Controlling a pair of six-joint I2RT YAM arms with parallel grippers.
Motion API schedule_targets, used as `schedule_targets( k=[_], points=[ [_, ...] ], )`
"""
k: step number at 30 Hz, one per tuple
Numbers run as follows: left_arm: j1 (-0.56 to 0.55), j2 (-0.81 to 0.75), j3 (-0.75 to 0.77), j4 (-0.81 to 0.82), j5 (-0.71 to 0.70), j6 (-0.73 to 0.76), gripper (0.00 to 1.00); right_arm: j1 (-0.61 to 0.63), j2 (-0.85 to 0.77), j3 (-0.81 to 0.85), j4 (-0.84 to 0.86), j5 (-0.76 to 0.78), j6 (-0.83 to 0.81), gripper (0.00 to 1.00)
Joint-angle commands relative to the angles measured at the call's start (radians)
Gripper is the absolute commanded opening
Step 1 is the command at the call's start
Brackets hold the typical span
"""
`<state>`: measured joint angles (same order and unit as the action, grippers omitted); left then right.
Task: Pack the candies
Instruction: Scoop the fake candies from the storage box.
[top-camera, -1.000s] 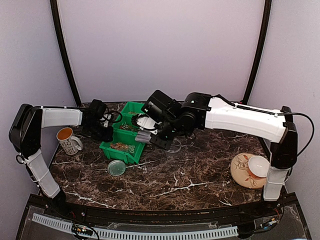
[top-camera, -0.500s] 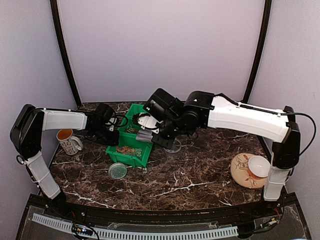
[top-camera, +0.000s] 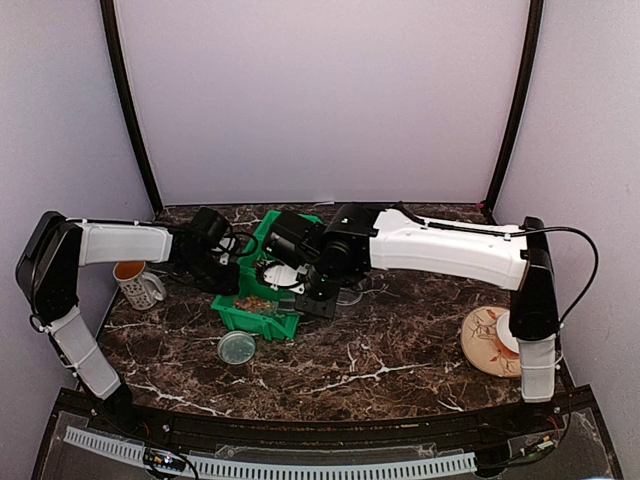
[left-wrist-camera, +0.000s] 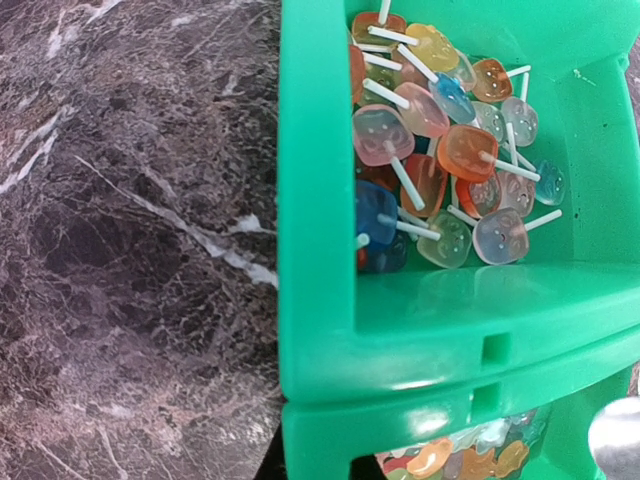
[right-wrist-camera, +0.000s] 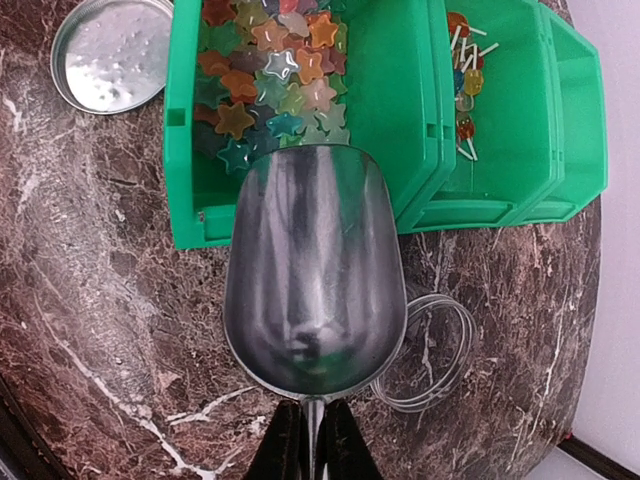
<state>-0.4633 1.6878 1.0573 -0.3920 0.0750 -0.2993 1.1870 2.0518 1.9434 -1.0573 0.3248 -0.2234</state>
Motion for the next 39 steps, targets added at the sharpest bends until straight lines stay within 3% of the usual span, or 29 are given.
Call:
schedule_targets(
  k=[1, 14, 24, 39],
  points=[
    [-0.015, -0.104, -0.008, 0.080, 0.058, 0.002, 0.00, 0.007, 0.040, 0.063, -0.039, 0.028, -0.010, 0.00],
    [-0.041, -0.143, 0.015, 0.083, -0.036, 0.049, 0.00, 0.007, 0.208, 0.200, -0.072, 0.042, -0.046, 0.00],
    [-0.041, -0.119, 0.146, 0.009, -0.004, 0.075, 0.00, 0.017, 0.298, 0.285, -0.036, -0.026, -0.122, 0.00],
    [-0.040, -0.134, 0.034, 0.127, 0.124, 0.067, 0.00, 0.015, 0.254, -0.040, 0.378, -0.258, -0.140, 0.00]
  ],
)
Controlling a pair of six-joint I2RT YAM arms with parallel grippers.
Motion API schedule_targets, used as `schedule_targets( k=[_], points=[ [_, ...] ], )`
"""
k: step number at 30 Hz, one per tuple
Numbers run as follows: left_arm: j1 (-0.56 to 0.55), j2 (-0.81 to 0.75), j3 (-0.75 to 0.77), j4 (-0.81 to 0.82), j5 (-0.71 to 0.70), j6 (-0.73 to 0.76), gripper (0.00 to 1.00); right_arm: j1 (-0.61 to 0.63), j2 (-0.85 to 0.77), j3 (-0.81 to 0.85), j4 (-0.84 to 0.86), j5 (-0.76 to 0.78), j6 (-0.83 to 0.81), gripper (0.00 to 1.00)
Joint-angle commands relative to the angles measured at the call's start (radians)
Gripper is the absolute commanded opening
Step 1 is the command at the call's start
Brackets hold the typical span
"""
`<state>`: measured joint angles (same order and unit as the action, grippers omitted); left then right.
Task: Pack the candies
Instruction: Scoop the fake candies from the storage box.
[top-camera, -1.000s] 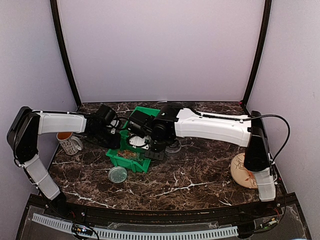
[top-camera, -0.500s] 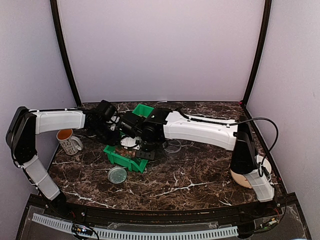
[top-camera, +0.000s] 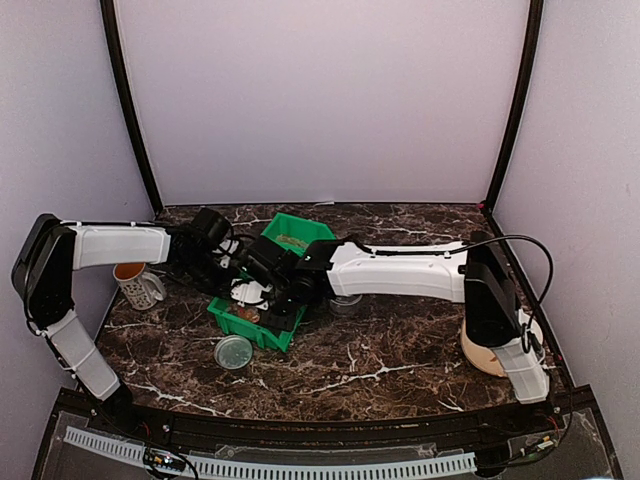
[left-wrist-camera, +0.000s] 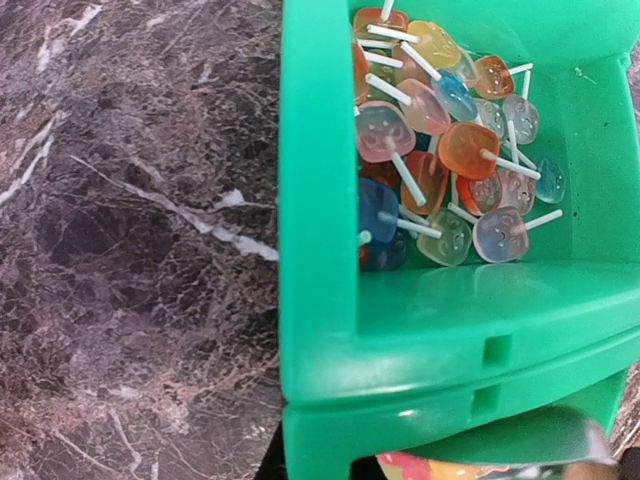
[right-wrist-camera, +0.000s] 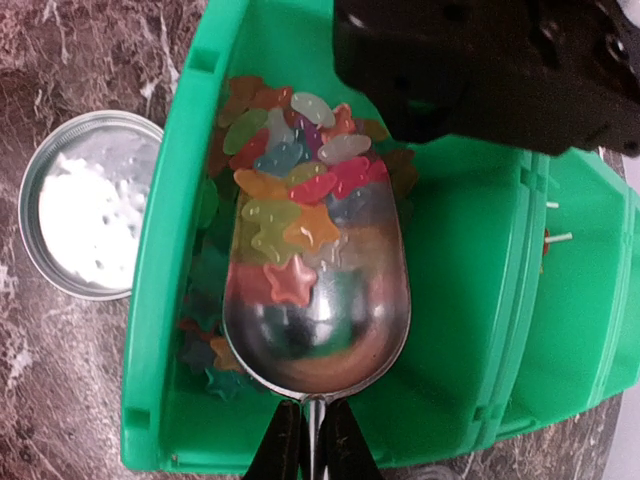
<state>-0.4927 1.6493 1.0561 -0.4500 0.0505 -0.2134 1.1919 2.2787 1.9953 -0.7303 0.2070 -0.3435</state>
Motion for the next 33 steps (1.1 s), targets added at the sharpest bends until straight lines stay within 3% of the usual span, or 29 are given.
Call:
schedule_targets(
  k=[1, 15, 33],
  points=[
    [-0.012, -0.095, 0.035, 0.186, 0.155, -0.022, 0.00, 0.010, 0.027, -0.109, 0.080, -0.141, -0.006, 0.00],
    [-0.011, -0.103, 0.034, 0.178, 0.155, -0.031, 0.00, -0.054, -0.129, -0.501, 0.568, -0.216, 0.187, 0.00],
    [-0.010, -0.108, 0.037, 0.163, 0.144, -0.032, 0.00, -0.068, -0.360, -0.706, 0.705, -0.118, 0.192, 0.00]
  ],
)
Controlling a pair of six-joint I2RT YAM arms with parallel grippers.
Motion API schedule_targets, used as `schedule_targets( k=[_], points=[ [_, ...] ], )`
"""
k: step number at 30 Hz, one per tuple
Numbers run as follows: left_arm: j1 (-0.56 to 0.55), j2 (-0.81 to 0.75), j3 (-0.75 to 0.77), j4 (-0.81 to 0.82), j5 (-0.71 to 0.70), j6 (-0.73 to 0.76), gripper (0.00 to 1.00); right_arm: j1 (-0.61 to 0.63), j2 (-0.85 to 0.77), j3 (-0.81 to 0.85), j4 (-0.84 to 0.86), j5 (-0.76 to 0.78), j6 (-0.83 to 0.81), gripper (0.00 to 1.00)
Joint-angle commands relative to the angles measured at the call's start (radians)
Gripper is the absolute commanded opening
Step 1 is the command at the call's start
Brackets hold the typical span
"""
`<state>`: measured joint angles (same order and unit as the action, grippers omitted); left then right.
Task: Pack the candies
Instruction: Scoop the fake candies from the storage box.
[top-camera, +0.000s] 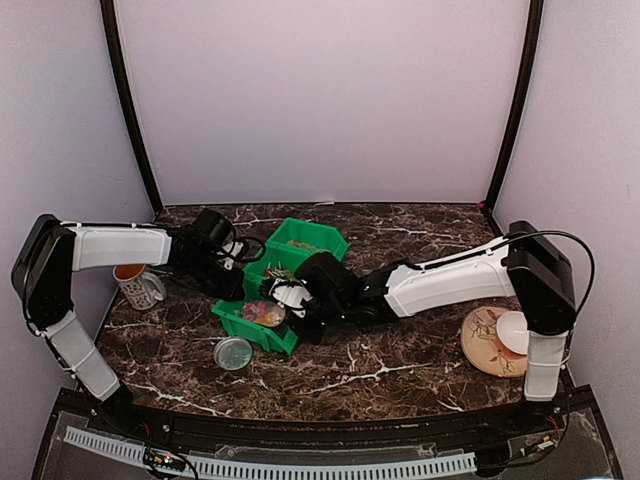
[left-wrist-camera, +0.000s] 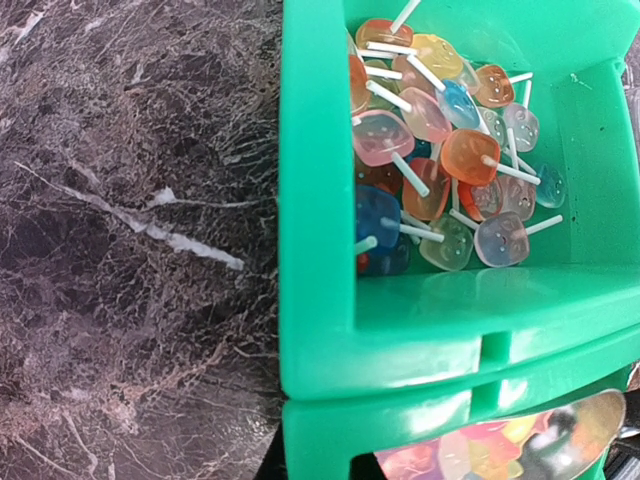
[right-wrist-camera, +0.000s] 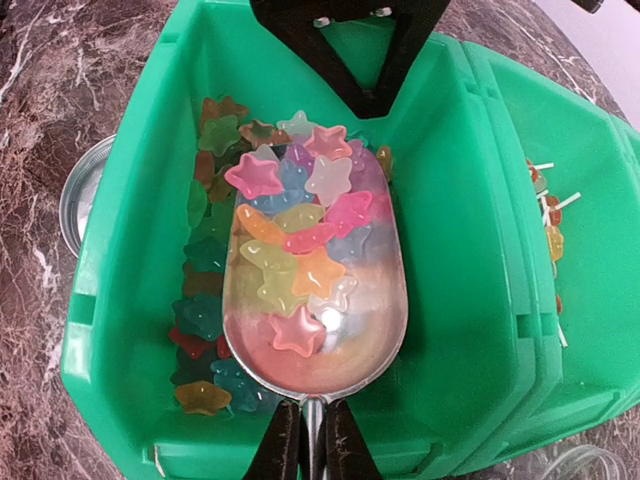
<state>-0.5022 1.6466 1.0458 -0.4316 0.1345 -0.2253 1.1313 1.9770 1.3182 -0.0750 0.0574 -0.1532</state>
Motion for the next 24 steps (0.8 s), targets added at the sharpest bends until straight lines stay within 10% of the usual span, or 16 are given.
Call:
schedule_targets(
  k=[1, 24],
  points=[
    [0.000, -0.105, 0.047, 0.145, 0.059, -0.020, 0.00, -0.009, -0.066, -0.036, 0.051, 0.037, -0.001, 0.00],
    [0.005, -0.097, 0.050, 0.146, 0.071, -0.020, 0.00, -0.027, -0.232, -0.204, 0.152, 0.091, 0.003, 0.00]
  ],
)
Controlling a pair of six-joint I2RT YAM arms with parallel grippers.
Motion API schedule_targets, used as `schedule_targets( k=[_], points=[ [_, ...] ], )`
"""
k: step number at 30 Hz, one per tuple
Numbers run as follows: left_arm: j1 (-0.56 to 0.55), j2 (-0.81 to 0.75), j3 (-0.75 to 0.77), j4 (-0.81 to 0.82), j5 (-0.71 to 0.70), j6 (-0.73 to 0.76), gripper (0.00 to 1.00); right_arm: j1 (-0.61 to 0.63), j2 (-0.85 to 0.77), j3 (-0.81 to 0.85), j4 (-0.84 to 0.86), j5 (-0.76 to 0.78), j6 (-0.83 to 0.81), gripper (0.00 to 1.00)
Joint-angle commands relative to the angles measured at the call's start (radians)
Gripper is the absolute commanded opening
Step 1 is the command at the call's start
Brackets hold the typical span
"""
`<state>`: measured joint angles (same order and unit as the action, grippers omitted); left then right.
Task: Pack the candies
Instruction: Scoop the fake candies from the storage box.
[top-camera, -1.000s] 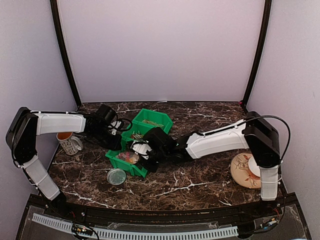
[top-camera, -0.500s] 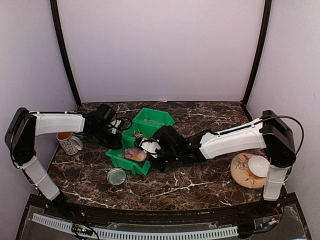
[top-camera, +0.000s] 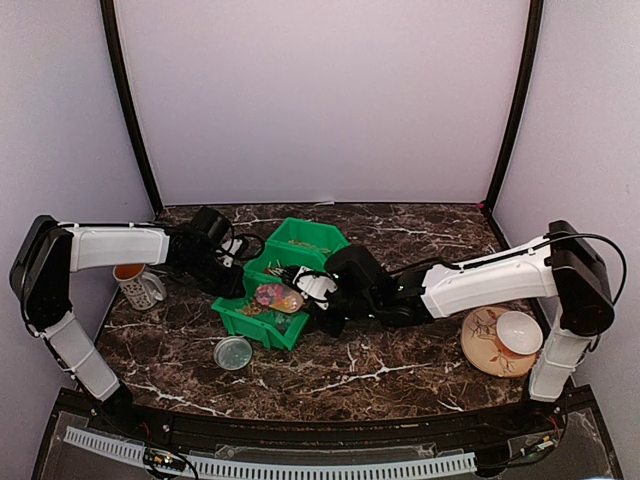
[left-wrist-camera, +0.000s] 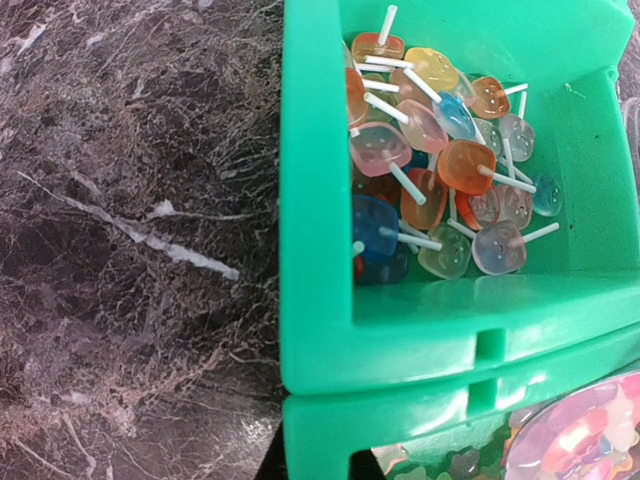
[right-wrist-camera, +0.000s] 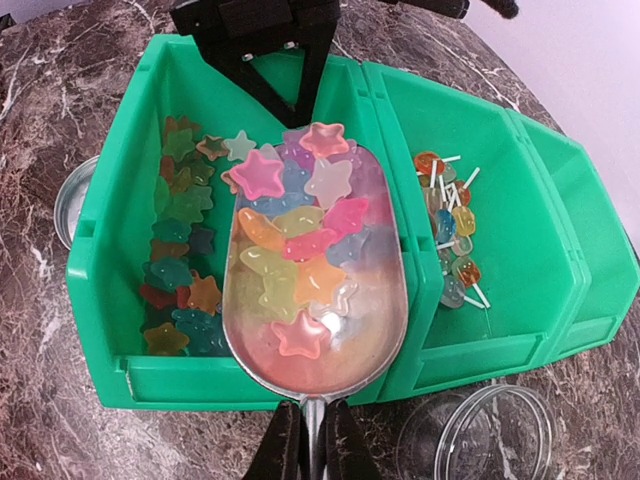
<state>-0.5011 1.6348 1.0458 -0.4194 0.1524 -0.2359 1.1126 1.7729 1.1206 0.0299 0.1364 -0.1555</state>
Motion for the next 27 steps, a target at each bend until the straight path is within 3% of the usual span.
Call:
schedule_targets(
  k=[1, 7, 17, 27],
  points=[
    [0.004, -0.084, 0.050, 0.133, 0.055, -0.009, 0.00, -0.008, -0.027, -0.002, 0.037, 0.014, 0.005, 0.00],
    [0.006, -0.084, 0.052, 0.133, 0.058, -0.009, 0.00, -0.010, -0.058, -0.024, 0.041, 0.032, 0.004, 0.00],
    [0.009, -0.079, 0.054, 0.130, 0.067, -0.012, 0.00, -0.007, 0.060, 0.222, -0.376, 0.085, -0.038, 0.00],
    [0.010, -0.074, 0.055, 0.129, 0.065, -0.011, 0.00, 0.008, 0.064, 0.291, -0.498, 0.063, -0.040, 0.00]
  ],
)
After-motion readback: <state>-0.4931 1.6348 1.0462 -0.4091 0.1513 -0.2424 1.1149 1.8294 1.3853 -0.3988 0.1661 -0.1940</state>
